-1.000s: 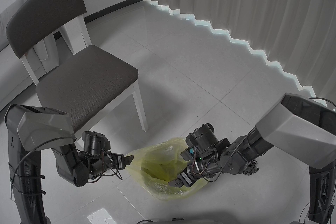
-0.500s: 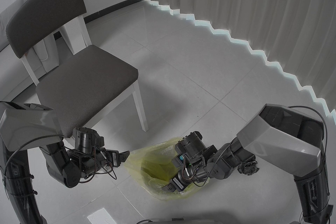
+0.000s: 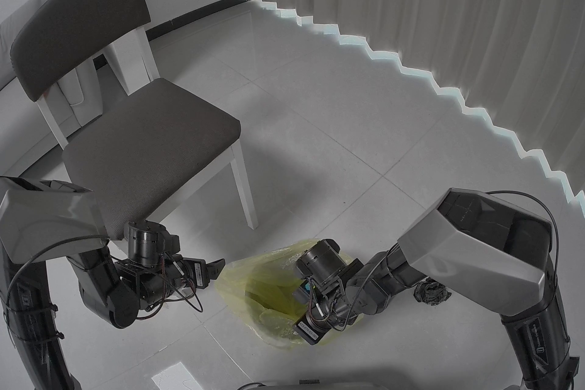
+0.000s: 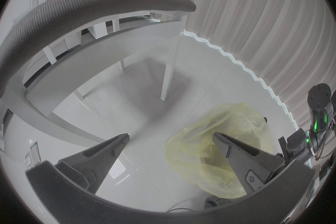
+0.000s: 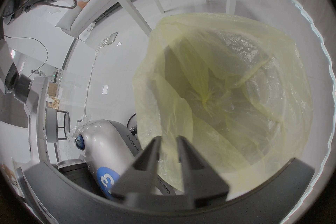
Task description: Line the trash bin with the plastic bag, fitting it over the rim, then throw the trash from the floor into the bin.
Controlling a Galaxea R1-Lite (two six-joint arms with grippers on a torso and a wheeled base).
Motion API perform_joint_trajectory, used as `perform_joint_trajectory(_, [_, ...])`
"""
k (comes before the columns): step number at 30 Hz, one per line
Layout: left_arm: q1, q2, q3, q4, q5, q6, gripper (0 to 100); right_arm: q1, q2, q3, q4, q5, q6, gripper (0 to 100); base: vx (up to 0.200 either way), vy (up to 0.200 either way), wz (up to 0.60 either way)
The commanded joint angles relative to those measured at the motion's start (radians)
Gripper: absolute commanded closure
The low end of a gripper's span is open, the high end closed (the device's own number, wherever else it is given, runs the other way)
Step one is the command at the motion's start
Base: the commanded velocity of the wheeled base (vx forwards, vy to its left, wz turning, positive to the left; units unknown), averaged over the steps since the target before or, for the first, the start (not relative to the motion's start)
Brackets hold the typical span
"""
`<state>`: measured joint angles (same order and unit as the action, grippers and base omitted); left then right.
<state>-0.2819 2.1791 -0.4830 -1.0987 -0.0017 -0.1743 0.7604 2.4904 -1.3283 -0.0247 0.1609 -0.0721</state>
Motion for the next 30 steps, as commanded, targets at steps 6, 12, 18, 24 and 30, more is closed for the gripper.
perform_joint_trajectory(6, [0.000,-0.009,0.038,-0.047,0.005,-0.001,0,0.023,-0.047,0.031,0.038,-0.003,-0.015,100,0.000,0.000,0.00])
perform_joint_trajectory(12, [-0.002,-0.010,0.070,-0.093,0.005,0.001,0,0.096,-0.099,0.084,0.032,-0.004,-0.003,100,0.000,0.000,0.00])
perform_joint_trajectory(18, [-0.002,-0.007,0.109,-0.136,0.005,-0.001,0,0.129,-0.105,0.106,0.029,-0.050,0.000,100,0.000,0.000,0.00])
perform_joint_trajectory(24, [0.000,0.008,0.129,-0.173,0.005,-0.001,0,0.099,-0.051,0.081,0.015,-0.109,0.002,100,0.000,0.000,0.00])
perform_joint_trajectory(30, [-0.003,0.021,0.122,-0.174,0.003,-0.002,0,0.088,-0.042,0.063,0.026,-0.135,0.000,100,0.000,0.000,0.00])
